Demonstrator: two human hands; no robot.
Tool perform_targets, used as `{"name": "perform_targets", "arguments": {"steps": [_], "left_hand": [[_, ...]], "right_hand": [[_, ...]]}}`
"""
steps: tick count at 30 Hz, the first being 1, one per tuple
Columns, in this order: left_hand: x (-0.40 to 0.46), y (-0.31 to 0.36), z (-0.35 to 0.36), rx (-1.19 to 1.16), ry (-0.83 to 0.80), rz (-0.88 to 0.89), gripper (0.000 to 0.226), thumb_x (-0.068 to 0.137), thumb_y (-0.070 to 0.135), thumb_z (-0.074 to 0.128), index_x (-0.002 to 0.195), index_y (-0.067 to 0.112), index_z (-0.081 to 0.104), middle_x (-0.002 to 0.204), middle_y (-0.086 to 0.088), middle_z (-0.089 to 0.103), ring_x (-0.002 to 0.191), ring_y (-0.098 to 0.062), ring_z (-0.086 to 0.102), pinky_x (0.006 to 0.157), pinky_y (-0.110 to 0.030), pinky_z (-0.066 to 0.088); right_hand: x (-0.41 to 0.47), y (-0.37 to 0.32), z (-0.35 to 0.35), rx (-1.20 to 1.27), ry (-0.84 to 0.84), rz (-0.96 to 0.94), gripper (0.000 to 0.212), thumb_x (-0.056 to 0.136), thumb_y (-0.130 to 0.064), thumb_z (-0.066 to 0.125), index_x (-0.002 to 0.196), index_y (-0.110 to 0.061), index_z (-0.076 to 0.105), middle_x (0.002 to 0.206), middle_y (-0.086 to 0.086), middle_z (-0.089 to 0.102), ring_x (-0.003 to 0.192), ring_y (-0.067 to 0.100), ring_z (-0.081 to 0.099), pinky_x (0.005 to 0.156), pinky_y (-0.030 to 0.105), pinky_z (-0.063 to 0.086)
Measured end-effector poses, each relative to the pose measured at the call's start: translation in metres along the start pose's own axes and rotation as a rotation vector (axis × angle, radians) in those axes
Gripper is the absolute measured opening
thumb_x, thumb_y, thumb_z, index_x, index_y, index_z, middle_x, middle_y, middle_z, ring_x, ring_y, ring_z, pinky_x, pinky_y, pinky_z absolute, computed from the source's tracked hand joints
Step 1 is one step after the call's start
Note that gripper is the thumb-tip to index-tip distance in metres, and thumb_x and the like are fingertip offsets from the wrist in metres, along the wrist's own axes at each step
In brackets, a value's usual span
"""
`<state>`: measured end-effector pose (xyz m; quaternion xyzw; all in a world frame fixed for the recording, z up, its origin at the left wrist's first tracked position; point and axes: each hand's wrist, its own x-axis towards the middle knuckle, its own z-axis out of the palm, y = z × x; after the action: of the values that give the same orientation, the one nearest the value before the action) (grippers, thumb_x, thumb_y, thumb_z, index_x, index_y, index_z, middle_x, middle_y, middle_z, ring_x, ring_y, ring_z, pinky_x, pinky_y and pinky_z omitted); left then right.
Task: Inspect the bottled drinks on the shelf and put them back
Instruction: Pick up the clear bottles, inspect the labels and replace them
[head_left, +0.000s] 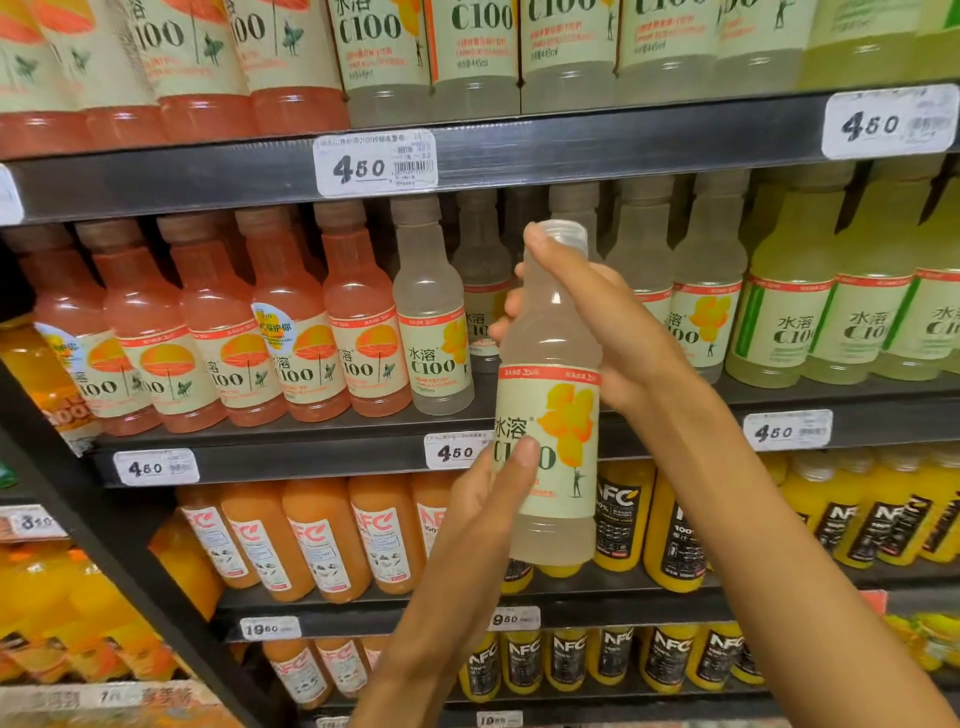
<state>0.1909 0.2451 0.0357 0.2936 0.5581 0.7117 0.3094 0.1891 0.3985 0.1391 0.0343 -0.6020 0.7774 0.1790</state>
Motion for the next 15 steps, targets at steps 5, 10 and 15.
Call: {"name": "perform_targets", "arguments": {"steps": [5, 10, 15], "left_hand": [[0.004, 0.009, 0.002, -0.342, -0.088, -0.067, 0.065, 0.076, 0.059, 0.059, 0.124, 0.015, 0.062, 0.112, -0.015, 0.068, 0.092, -0.025, 0.068, 0.078, -0.039, 0.057], [0.003, 0.017, -0.001, -0.617, -0.247, -0.078, 0.066, 0.070, 0.048, 0.076, 0.119, 0.006, 0.065, 0.117, -0.023, 0.064, 0.093, -0.030, 0.068, 0.074, -0.042, 0.057], [-0.002, 0.025, -0.006, -0.626, -0.232, -0.062, 0.077, 0.057, 0.023, 0.092, 0.122, -0.002, 0.060, 0.124, -0.033, 0.057, 0.104, -0.040, 0.064, 0.078, -0.048, 0.056]], "right_hand": [[0.005, 0.001, -0.004, -0.043, 0.031, 0.098, 0.032, 0.092, -0.047, 0.054, 0.103, -0.017, 0.056, 0.071, 0.005, 0.071, 0.071, 0.020, 0.072, 0.061, 0.029, 0.058], [0.010, 0.006, -0.008, -0.056, -0.001, 0.177, 0.025, 0.094, -0.040, 0.053, 0.101, -0.016, 0.056, 0.077, 0.006, 0.073, 0.071, 0.016, 0.071, 0.065, 0.031, 0.058], [0.016, 0.015, -0.010, -0.004, 0.002, 0.258, 0.027, 0.094, -0.037, 0.053, 0.107, -0.014, 0.057, 0.095, 0.015, 0.069, 0.081, 0.022, 0.069, 0.071, 0.034, 0.058]]}}
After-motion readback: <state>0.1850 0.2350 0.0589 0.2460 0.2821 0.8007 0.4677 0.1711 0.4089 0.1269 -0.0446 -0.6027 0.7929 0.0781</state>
